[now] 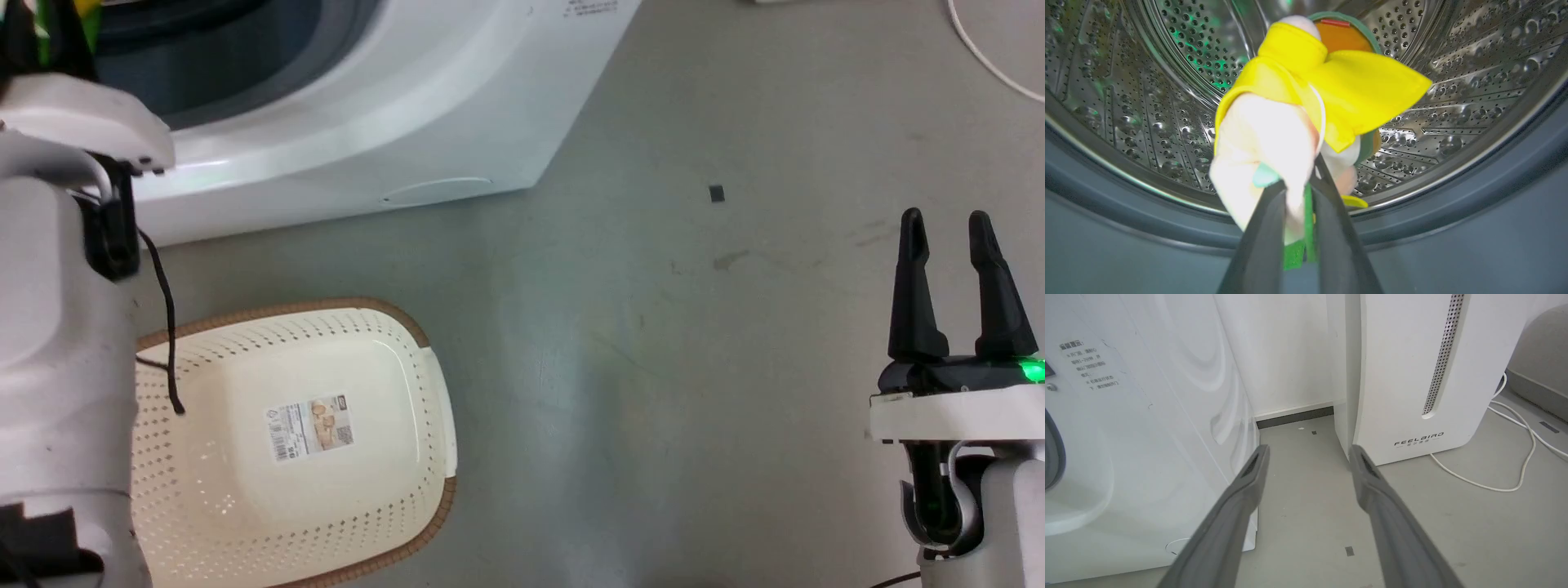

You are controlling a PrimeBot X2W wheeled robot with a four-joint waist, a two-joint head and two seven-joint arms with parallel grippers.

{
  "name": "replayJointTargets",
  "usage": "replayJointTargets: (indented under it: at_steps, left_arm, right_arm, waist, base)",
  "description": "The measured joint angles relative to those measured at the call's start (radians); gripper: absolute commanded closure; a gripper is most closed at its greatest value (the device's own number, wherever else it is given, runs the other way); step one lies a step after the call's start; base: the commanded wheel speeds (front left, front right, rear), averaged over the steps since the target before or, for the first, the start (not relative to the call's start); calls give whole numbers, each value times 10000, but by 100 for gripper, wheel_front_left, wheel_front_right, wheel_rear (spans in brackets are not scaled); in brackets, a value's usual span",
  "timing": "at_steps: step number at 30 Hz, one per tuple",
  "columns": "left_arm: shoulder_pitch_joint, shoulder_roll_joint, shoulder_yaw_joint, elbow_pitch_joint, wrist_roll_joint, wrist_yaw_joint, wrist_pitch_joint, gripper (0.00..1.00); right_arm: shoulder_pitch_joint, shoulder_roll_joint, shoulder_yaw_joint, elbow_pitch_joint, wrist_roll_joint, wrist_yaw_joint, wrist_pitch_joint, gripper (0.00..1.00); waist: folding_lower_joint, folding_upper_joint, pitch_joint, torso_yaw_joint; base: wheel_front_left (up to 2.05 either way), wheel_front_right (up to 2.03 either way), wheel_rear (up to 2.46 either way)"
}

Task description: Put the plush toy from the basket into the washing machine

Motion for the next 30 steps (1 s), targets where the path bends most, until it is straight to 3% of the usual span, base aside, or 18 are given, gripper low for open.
replayJointTargets:
  at_steps: [12, 23, 24, 25, 30]
  left_arm:
    - [-2085, 792, 44, 903, 382, -19, 0, 100]
    - [-3193, 1262, -88, 1935, 600, -27, 0, 100]
    - [-3235, 1262, -102, 1960, 606, -19, 0, 37]
    - [-3253, 1267, -121, 1927, 623, 17, -2, 0]
    - [-3266, 1262, -236, 1956, 663, -6, -2, 0]
  right_arm:
    - [-429, 0, 307, -6, 351, 0, 0, 0]
    - [-558, 0, 433, -2, 500, 0, 0, 0]
    - [-558, 0, 433, -2, 500, 0, 0, 0]
    - [-558, -2, 428, 0, 500, 0, 0, 0]
    - [-558, -2, 437, 35, 495, 0, 0, 0]
  waist:
    - [0, 0, 1070, -522]
    - [0, 0, 1413, -799]
    - [0, 0, 1416, -793]
    - [0, 0, 1420, -784]
    - [0, 0, 1327, -687]
  base:
    - [0, 0, 0]
    - [0, 0, 0]
    - [0, 0, 0]
    - [0, 0, 0]
    - [0, 0, 0]
